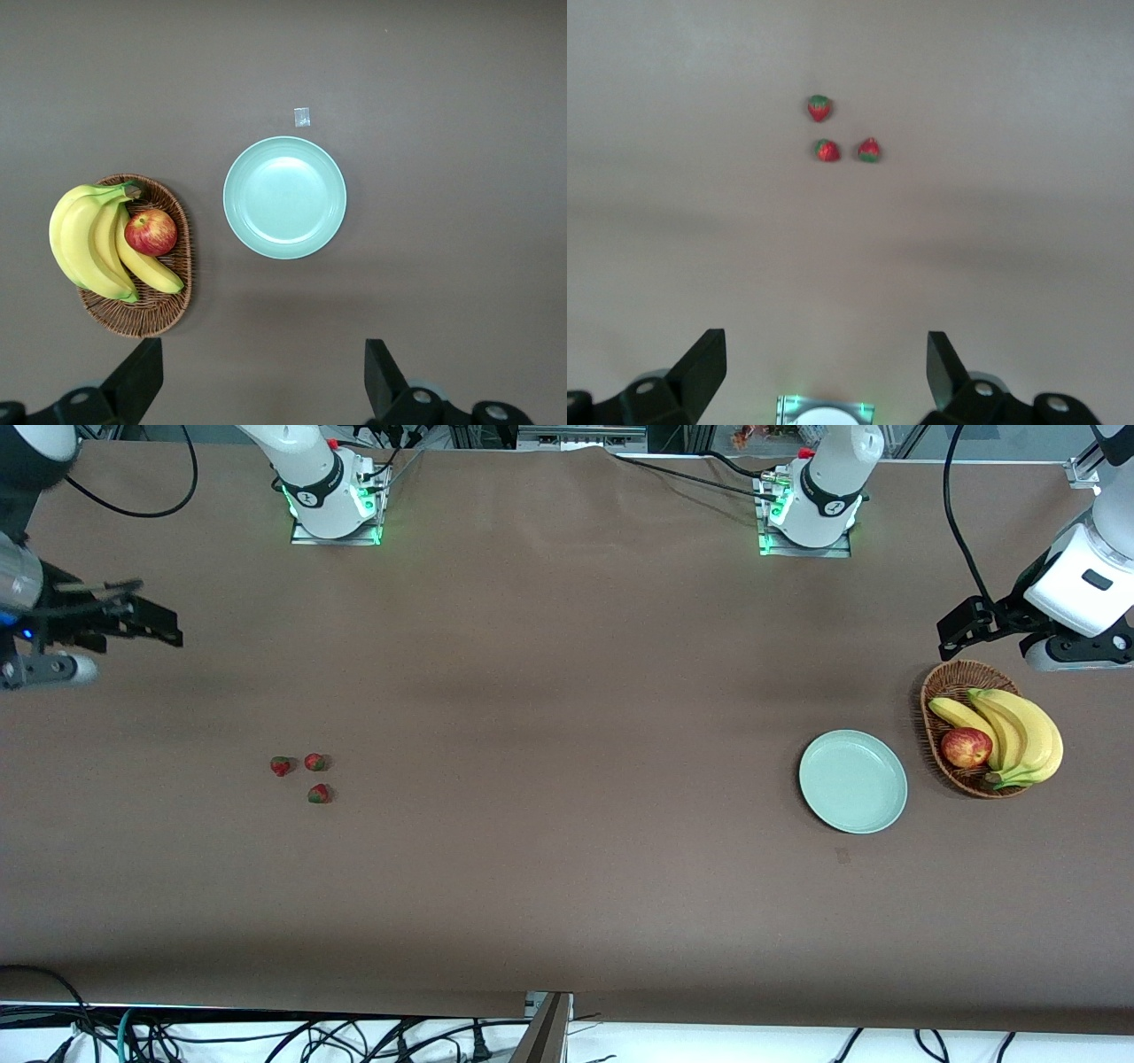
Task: Collect all strawberries into plate
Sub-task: 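Reach the right gripper toward the three red strawberries, then lower the right gripper and grasp one strawberry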
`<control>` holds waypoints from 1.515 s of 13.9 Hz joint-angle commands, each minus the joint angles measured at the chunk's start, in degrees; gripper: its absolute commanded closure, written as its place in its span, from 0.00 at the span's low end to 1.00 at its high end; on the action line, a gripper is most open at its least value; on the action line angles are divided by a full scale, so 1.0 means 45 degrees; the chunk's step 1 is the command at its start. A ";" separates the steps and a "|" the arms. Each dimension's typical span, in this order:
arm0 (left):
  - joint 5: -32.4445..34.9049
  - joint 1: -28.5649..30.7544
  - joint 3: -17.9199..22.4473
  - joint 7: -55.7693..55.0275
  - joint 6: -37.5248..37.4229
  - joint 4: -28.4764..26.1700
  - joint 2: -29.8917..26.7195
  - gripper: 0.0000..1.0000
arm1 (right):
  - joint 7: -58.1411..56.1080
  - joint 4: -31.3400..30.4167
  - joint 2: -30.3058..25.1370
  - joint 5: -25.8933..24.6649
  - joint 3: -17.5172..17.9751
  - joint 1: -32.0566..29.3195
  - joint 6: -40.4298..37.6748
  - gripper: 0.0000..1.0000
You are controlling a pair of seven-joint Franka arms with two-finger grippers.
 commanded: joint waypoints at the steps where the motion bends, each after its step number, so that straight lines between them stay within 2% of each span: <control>1: 0.0145 0.0049 -0.0058 -0.0055 -0.0346 0.0444 0.0172 0.00 | 0.0076 0.0242 0.1578 0.0182 0.0067 -0.0013 0.0796 0.00; 11: 0.0165 0.0030 -0.0077 -0.0055 -0.0346 0.0463 0.0172 0.00 | 0.0213 -0.0244 0.5799 0.0241 0.0145 0.0592 0.5735 0.00; 15: 0.0165 0.0030 -0.0077 -0.0055 -0.0346 0.0463 0.0192 0.00 | 0.0096 -0.1162 0.6250 0.0241 0.0145 0.0573 0.7788 0.00; 21: 0.0165 0.0030 -0.0058 -0.0056 -0.0346 0.0463 0.0172 0.00 | 0.0096 -0.1319 0.7050 0.0241 0.0164 0.0573 0.9605 0.00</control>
